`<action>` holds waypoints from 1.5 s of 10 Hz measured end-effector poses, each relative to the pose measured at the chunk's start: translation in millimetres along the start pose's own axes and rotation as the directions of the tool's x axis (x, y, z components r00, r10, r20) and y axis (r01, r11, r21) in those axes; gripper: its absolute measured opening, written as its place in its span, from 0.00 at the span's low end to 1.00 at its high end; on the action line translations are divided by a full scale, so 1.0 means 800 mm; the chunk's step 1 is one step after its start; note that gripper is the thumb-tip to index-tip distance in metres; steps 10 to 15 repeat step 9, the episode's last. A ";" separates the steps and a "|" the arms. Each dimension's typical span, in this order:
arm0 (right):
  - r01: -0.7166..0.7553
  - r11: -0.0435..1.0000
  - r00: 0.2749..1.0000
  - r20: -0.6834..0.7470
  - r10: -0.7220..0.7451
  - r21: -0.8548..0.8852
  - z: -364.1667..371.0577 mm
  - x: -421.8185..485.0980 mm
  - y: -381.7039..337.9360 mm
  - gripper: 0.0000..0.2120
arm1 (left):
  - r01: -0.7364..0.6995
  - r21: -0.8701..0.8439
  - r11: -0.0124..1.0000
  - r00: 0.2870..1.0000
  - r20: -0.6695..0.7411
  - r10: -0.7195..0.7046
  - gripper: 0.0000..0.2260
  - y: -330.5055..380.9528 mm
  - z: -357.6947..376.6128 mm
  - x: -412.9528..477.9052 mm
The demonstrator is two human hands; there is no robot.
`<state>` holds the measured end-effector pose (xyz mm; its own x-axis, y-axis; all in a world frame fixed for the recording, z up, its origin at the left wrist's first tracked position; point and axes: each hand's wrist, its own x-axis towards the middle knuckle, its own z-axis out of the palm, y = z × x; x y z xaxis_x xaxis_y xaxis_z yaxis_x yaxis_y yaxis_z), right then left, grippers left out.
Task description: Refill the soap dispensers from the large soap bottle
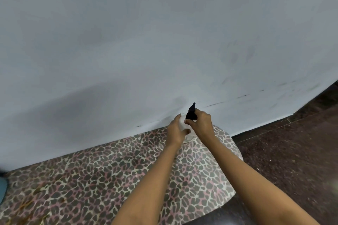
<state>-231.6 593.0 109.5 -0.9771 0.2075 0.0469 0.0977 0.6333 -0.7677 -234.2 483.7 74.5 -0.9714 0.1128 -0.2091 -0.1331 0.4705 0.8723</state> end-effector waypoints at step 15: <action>-0.144 0.990 0.989 0.018 0.144 0.008 0.004 0.014 0.021 0.29 | 0.050 0.055 0.997 0.999 0.020 -0.051 0.32 0.001 -0.026 -0.011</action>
